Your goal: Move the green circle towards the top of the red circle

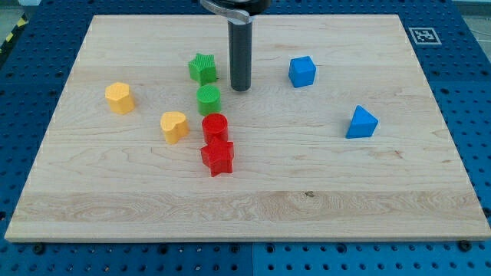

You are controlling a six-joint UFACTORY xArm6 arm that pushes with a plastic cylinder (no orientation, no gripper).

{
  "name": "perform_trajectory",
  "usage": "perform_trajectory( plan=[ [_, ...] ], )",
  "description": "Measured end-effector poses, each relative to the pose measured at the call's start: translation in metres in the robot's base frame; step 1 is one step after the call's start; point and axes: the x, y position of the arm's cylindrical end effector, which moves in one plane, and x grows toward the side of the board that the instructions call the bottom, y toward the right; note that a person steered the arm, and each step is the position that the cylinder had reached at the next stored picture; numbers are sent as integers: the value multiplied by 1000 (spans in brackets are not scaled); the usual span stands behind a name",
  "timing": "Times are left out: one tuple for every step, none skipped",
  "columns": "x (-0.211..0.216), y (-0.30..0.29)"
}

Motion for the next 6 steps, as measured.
perform_trajectory(
  plan=[
    [0, -16],
    [1, -35],
    [6, -40],
    [20, -39],
    [24, -39],
    [24, -39]
  ],
)
